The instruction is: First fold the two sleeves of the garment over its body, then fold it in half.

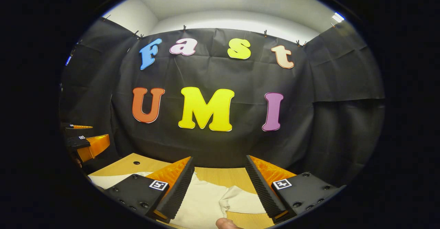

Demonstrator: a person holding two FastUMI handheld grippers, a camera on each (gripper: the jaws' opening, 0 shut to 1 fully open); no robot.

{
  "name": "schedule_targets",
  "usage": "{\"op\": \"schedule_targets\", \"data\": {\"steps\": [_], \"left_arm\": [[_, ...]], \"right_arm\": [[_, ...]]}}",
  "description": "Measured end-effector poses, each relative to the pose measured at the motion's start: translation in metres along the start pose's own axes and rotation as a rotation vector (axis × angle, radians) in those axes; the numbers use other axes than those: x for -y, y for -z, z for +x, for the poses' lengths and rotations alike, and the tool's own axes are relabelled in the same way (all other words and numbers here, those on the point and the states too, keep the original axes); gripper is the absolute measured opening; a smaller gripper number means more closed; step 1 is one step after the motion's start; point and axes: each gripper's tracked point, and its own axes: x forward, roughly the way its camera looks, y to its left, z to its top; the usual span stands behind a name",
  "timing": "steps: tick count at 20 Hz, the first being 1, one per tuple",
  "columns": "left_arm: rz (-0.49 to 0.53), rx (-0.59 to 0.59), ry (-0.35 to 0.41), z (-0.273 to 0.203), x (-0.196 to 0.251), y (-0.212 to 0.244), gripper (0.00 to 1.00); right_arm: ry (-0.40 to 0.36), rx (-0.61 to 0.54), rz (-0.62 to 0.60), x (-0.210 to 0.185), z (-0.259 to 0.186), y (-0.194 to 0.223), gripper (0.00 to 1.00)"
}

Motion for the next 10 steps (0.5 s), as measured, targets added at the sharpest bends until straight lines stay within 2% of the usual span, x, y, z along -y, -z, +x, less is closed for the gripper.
{"op": "schedule_targets", "data": {"steps": [10], "left_arm": [[-0.017,0.005,0.009,0.0096,-0.0022,-0.0002,0.96]], "right_arm": [[-0.009,0.007,-0.014,-0.0065,0.0083,-0.0028,0.94]]}}
